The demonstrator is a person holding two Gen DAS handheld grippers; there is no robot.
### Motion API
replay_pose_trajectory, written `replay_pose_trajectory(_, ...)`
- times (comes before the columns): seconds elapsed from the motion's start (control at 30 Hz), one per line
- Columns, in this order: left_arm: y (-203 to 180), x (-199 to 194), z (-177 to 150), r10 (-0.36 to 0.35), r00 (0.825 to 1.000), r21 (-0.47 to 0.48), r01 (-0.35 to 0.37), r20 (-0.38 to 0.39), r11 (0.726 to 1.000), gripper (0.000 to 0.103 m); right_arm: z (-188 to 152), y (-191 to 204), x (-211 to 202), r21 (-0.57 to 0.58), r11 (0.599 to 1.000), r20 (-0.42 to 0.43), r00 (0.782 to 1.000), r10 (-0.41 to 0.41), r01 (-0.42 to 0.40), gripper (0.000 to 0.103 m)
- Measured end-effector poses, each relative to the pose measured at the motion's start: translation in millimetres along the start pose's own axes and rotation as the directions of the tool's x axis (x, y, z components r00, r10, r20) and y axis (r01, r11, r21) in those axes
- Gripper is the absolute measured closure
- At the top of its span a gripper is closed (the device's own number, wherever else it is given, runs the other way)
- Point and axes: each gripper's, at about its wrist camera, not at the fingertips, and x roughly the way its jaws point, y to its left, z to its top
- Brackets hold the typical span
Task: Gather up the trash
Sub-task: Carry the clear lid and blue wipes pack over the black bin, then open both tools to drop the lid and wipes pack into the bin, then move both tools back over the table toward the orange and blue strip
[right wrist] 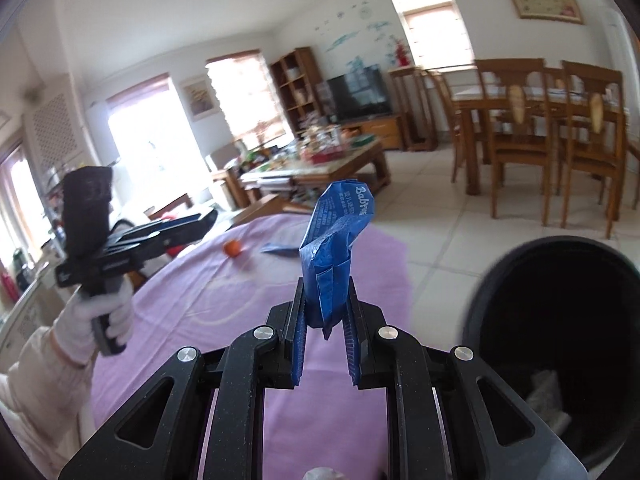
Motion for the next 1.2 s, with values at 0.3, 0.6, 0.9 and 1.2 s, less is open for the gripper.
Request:
replay_pose_trajectory(0.3,-141.4,124.7,15.5,-0.265,0.961,-0.036,0.263,-0.081,0.964,0.054,-44.1,-139.0,-58.6,0.206,0.949,-0.02,0.97,-0.241,0.24,0.086)
replay_pose_trajectory(0.6,-175.7,200.5,0.2,-0.214,0.95,-0.057,0.206,-0.228,0.977,0.054,-81.4,-189.2,-57.6,0.272,0.929,-0.057,0.968,-0.244,0.25,0.086)
replay_pose_trajectory(0.9,-168.2,195.7,-7.8,-0.147,0.945,-0.02,0.148,-0.292,0.989,0.05,-85.2,-191.9,-52.8,0.298,0.924,-0.05,0.971,-0.234,0.238,0.058)
replay_pose_trajectory(1.2,-150.1,149.2,-0.7,-0.083,0.976,-0.023,0.08,-0.203,0.997,0.01,-66.4,-171.2,-57.5,0.296,0.924,0.004,0.967,-0.254,0.241,0.049)
